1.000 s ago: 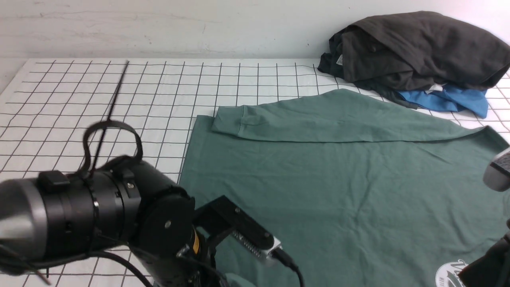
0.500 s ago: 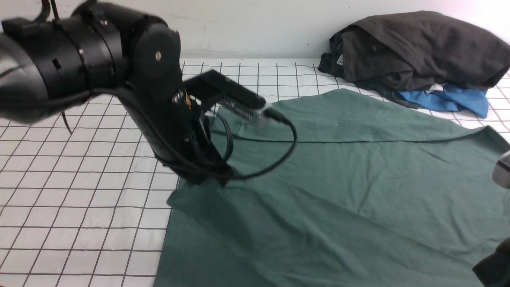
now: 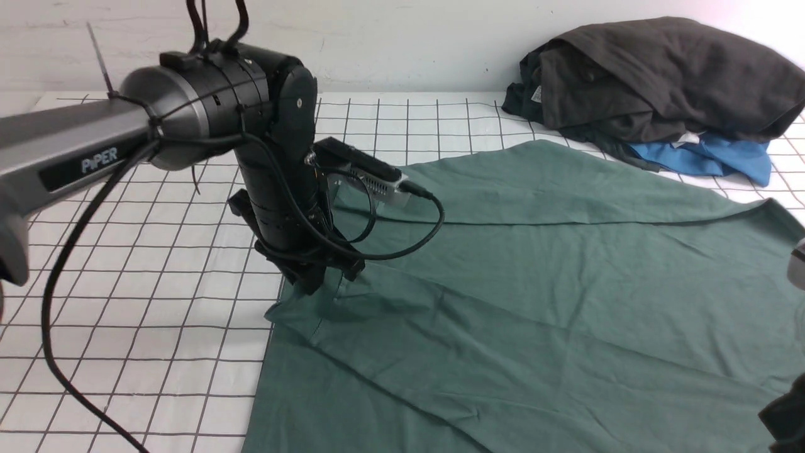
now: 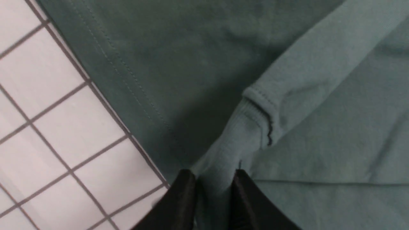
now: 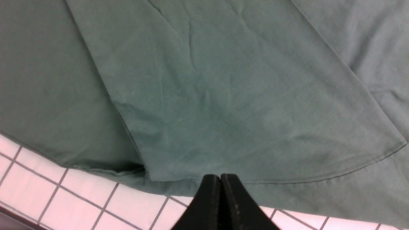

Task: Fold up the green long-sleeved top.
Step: Use the left arm to drag and place the cuff at the centered position on the left edge of the fabric, then use the left arm to clamp the cuff farthest from it, then use the left arm to drag and drop the cuff onto the cuff closest to the left arm, then use both arms simultaneously to clamp the lower edge of the clothing fabric

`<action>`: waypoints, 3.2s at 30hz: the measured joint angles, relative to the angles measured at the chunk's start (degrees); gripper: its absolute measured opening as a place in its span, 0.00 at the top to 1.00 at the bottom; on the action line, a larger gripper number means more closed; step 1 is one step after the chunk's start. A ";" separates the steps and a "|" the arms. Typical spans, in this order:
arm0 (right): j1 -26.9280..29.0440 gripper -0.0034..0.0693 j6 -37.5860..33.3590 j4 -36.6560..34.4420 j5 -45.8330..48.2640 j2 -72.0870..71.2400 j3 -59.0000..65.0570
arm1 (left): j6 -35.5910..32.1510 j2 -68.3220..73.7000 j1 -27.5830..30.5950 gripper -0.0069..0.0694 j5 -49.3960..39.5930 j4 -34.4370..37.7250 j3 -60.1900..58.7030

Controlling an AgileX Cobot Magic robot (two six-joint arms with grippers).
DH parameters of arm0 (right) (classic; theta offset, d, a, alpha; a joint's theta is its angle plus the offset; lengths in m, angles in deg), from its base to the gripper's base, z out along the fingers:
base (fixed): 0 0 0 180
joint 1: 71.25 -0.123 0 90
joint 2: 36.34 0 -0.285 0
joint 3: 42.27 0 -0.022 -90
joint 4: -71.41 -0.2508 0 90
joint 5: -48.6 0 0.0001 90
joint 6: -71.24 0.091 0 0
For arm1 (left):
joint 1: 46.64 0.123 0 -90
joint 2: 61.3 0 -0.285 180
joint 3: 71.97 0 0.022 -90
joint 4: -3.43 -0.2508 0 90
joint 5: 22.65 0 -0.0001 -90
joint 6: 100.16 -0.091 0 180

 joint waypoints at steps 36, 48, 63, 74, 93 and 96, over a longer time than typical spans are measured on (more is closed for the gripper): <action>0.00 0.84 14.53 13.84 -9.11 11.36 -9.85 | 6.79 28.59 7.95 0.37 15.98 13.05 35.51; 0.00 0.84 14.53 13.84 -9.89 11.36 -9.89 | 3.58 24.82 7.95 0.89 8.44 13.11 35.45; 0.00 0.84 14.47 14.20 -8.85 10.95 -9.89 | 0.20 -0.10 7.90 0.89 -6.72 13.16 18.33; 0.00 0.84 12.04 9.95 -5.11 9.97 -9.89 | -0.38 -16.10 5.72 0.89 6.08 13.19 -18.25; -12.84 0.82 4.40 -0.75 1.02 5.97 -9.95 | -7.45 -27.54 -4.67 0.28 1.67 12.18 -26.92; -15.87 0.79 4.26 -1.13 1.08 3.73 -9.85 | -11.35 -30.73 -12.62 0.28 -3.31 10.69 -31.30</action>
